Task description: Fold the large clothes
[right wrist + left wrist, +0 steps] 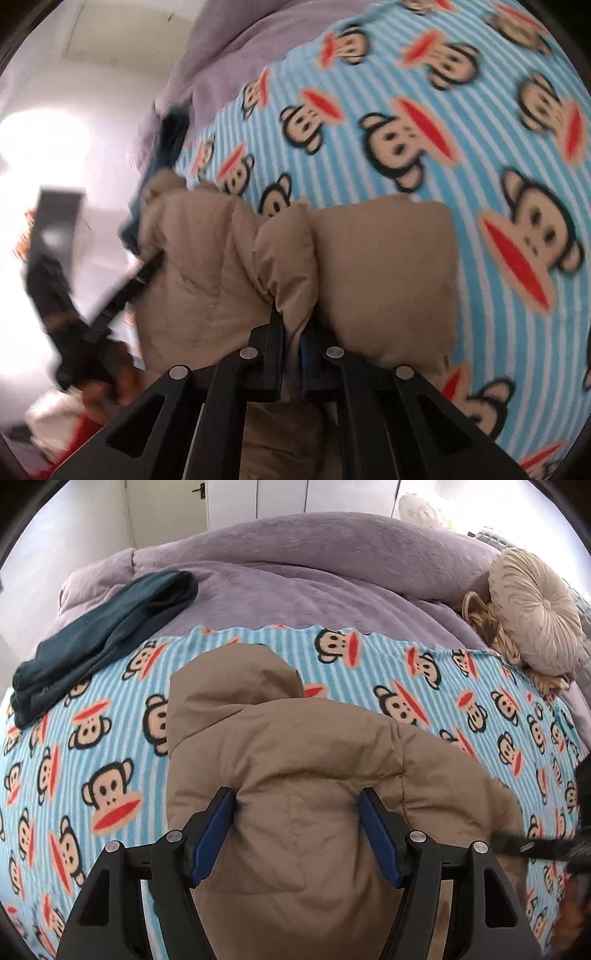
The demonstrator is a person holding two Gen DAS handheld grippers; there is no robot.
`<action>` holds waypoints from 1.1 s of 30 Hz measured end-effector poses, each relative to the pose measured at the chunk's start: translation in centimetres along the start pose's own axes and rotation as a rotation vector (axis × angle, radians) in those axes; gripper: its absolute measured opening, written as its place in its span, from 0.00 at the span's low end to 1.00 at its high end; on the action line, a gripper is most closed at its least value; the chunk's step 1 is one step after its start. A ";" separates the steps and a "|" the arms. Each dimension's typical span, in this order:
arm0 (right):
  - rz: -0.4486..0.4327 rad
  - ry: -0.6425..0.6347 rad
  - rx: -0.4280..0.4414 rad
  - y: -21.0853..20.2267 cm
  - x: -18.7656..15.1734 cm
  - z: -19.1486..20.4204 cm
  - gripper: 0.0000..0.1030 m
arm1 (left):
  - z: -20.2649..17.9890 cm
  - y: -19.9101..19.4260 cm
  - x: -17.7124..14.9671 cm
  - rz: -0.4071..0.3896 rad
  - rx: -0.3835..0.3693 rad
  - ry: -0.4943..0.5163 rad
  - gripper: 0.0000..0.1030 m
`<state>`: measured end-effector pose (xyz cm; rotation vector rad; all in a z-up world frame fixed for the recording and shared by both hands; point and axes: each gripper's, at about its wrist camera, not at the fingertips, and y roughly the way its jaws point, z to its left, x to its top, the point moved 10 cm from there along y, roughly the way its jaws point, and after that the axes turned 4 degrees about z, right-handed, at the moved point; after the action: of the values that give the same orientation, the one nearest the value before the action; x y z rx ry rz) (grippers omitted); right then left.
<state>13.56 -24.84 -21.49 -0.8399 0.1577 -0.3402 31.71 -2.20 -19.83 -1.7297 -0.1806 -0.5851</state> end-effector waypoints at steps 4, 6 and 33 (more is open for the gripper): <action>-0.127 0.025 0.018 -5.3 -0.2 -1.3 0.13 | 0.8 -0.2 -0.1 -0.001 -0.028 -0.032 0.67; -0.105 0.061 -0.017 -5.4 -0.4 -3.3 0.12 | 0.7 -0.1 -0.1 -0.005 -0.026 -0.040 0.67; 0.047 -0.311 -0.371 -2.0 -10.9 0.6 0.08 | -0.4 1.0 -0.9 -0.020 0.064 -0.012 0.74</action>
<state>3.07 -21.78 -19.58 -1.2424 -0.0526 -0.1322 31.25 -2.71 -21.11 -1.6709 -0.2231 -0.5780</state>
